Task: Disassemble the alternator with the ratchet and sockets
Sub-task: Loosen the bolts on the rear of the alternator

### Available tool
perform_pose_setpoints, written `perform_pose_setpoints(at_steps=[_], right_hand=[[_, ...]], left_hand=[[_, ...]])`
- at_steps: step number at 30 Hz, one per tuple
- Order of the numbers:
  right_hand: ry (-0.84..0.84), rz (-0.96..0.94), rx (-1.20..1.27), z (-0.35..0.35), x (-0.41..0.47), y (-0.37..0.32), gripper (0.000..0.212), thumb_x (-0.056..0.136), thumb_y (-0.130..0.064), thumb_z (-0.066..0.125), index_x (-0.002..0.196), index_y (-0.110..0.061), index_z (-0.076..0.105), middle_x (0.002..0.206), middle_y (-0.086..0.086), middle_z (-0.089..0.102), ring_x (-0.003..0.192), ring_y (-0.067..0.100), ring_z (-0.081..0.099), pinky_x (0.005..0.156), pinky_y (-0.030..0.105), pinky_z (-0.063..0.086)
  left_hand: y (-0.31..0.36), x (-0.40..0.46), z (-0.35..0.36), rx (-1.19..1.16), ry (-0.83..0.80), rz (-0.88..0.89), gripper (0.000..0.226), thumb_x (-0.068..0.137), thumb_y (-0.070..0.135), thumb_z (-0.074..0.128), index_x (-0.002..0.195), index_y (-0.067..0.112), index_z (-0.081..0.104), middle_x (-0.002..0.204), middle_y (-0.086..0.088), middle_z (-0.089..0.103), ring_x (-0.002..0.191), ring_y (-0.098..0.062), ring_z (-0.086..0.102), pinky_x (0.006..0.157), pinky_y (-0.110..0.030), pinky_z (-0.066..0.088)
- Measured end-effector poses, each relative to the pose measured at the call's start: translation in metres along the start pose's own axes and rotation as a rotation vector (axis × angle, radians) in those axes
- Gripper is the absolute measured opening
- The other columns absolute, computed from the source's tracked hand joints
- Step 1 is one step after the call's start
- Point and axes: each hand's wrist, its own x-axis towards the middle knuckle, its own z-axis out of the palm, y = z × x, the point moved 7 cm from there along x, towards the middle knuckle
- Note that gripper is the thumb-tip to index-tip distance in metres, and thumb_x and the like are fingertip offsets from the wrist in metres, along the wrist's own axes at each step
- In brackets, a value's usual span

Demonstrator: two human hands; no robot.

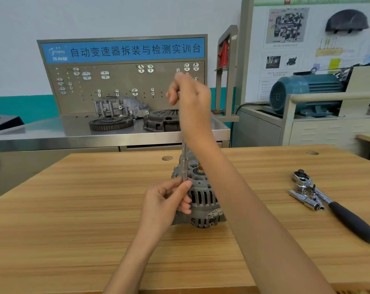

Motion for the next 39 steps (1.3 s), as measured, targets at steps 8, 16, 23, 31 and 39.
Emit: perform_pose_setpoints(at_steps=[8,16,23,31,39], right_hand=[[0.296,-0.286,-0.541,-0.01,-0.012,-0.019,0.037,0.086,-0.011,0.051,0.052,-0.016,0.037,0.05,-0.008,0.034,0.055,0.014,0.035,0.065,0.028,0.03],[-0.164,0.182,0.269,0.001,0.007,0.007,0.051,0.095,-0.008,0.032,0.045,-0.014,0.039,0.046,-0.003,0.042,0.06,0.013,0.047,0.093,0.038,0.04],[0.18,-0.181,-0.2,-0.007,-0.013,-0.016,0.04,0.089,-0.008,0.046,0.051,-0.017,0.035,0.05,-0.007,0.032,0.055,0.013,0.034,0.061,0.025,0.033],[0.036,0.061,-0.078,-0.006,0.004,0.002,0.045,0.092,-0.008,0.044,0.048,-0.015,0.034,0.047,-0.005,0.031,0.054,0.01,0.033,0.057,0.018,0.036],[-0.069,0.117,0.173,0.002,0.002,0.006,0.051,0.099,-0.011,0.032,0.049,-0.014,0.041,0.048,-0.003,0.043,0.059,0.015,0.046,0.078,0.02,0.045]], left_hand=[[-0.002,0.0,0.0,-0.012,0.004,-0.036,0.024,0.073,0.029,0.064,0.091,0.014,0.07,0.051,0.0,0.061,0.043,-0.008,0.056,0.046,-0.017,0.049],[0.001,-0.001,0.001,-0.003,-0.059,-0.017,0.019,0.08,0.024,0.062,0.098,0.021,0.07,0.056,-0.002,0.064,0.048,-0.009,0.059,0.05,-0.019,0.053],[-0.002,0.003,0.0,-0.044,-0.002,-0.038,0.033,0.067,0.032,0.064,0.092,0.011,0.071,0.051,-0.003,0.062,0.041,-0.009,0.057,0.044,-0.019,0.05],[0.0,0.0,0.001,-0.023,-0.054,-0.034,0.028,0.073,0.03,0.064,0.098,0.019,0.07,0.056,-0.003,0.064,0.049,-0.01,0.06,0.05,-0.02,0.054],[-0.003,0.003,-0.001,-0.015,-0.044,-0.026,0.013,0.08,0.019,0.063,0.088,0.013,0.071,0.052,-0.002,0.063,0.044,-0.01,0.059,0.048,-0.02,0.053]])
